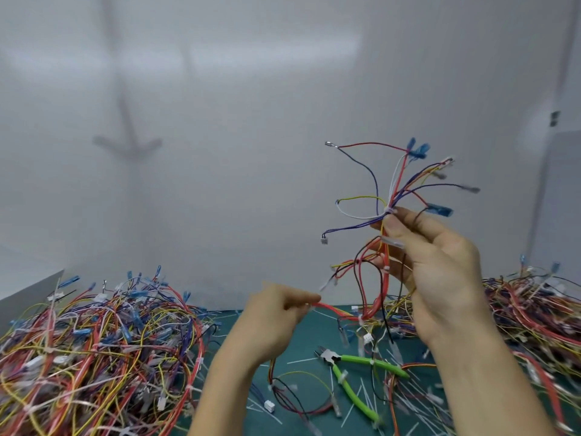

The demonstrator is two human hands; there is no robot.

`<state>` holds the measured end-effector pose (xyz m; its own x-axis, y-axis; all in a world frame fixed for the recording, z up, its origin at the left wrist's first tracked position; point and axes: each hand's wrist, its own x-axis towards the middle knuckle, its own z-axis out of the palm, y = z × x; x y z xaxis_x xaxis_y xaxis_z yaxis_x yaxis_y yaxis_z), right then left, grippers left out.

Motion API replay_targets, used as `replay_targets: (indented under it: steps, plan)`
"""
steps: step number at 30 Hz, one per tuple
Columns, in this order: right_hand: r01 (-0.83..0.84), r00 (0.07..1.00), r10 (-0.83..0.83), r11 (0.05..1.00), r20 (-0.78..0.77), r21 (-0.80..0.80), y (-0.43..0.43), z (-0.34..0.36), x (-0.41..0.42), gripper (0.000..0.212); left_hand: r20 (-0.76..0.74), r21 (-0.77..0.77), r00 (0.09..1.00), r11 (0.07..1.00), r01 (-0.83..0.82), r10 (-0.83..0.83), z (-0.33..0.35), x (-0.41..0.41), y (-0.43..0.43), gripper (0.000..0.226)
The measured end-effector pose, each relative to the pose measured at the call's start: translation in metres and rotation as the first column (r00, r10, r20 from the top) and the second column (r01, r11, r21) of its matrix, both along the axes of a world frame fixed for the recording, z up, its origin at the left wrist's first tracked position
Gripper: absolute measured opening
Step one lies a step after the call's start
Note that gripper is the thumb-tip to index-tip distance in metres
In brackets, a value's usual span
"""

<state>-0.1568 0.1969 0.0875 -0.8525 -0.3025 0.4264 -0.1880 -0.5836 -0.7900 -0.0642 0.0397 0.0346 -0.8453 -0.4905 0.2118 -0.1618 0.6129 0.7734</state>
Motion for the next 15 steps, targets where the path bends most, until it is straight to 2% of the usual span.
replay_targets:
  steps: [2, 3, 5, 7, 11, 15]
  plan:
    - [0.019, 0.999, -0.017, 0.999, -0.046, 0.039, -0.001, -0.001, 0.000, 0.008, -0.040, -0.111, 0.998, 0.993, -0.045, 0.041, 0.005, -0.003, 0.006, 0.036]
    - [0.017, 0.998, -0.013, 0.998, -0.063, 0.063, -0.002, -0.002, 0.000, 0.009, -0.120, -0.133, 0.989, 0.986, -0.097, 0.081, 0.009, -0.002, 0.010, 0.036]
    - [0.001, 0.995, 0.011, 0.993, -0.094, 0.118, -0.005, -0.003, 0.002, 0.010, -0.356, -0.063, 0.928, 0.988, -0.138, 0.107, 0.019, 0.002, 0.017, 0.028]
    - [-0.014, 0.990, 0.037, 0.986, -0.133, 0.168, -0.009, -0.005, 0.004, 0.013, -0.495, 0.014, 0.868, 0.999, -0.042, 0.044, 0.028, 0.006, 0.023, 0.021]
    - [-0.014, 0.971, 0.069, 0.972, -0.230, 0.235, -0.016, -0.008, 0.011, 0.011, -0.519, 0.033, 0.853, 0.996, 0.079, -0.050, 0.035, 0.012, 0.027, 0.014]
    - [-0.049, 0.969, 0.102, 0.971, -0.223, 0.234, -0.019, -0.010, 0.015, 0.010, -0.513, 0.063, 0.856, 0.991, 0.118, -0.070, 0.035, 0.014, 0.027, 0.014]
